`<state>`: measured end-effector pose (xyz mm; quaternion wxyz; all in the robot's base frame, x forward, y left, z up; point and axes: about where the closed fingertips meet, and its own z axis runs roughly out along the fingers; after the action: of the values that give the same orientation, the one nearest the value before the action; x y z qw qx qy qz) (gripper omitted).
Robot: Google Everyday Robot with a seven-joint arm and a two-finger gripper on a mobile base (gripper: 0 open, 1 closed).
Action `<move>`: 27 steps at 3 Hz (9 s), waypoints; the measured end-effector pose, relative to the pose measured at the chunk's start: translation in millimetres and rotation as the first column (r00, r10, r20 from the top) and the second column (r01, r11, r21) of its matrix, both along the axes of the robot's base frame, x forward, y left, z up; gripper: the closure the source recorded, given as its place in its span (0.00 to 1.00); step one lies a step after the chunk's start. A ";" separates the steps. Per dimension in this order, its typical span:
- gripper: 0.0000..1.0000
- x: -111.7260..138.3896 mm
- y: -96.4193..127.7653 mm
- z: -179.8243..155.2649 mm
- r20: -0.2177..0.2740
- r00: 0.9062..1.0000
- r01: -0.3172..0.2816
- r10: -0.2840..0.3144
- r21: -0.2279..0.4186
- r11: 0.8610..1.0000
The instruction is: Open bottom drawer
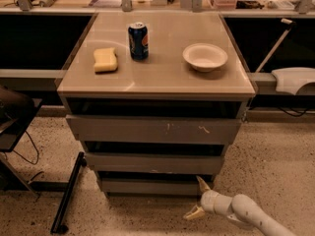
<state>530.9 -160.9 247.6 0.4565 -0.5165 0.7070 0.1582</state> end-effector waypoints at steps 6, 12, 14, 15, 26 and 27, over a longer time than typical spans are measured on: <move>0.00 85.4 65.5 -76.2 0.044 0.980 0.200 -0.196 -0.110 0.974; 1.00 77.7 82.8 -85.0 0.106 0.986 0.148 -0.126 -0.242 0.959; 1.00 77.9 82.4 -75.4 0.106 0.986 0.148 -0.126 -0.242 0.959; 1.00 68.4 80.2 -75.2 0.109 0.985 0.156 -0.133 -0.246 0.956; 1.00 5.0 83.3 -62.6 0.143 0.978 0.181 -0.151 -0.225 0.957; 1.00 -7.3 79.8 -64.7 0.147 0.978 0.175 -0.144 -0.226 0.958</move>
Offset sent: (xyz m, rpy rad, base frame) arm 0.0158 0.0111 -0.0464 -0.0180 0.0372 -0.0582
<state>523.6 -81.1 182.9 0.4476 -0.5176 0.7292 0.0012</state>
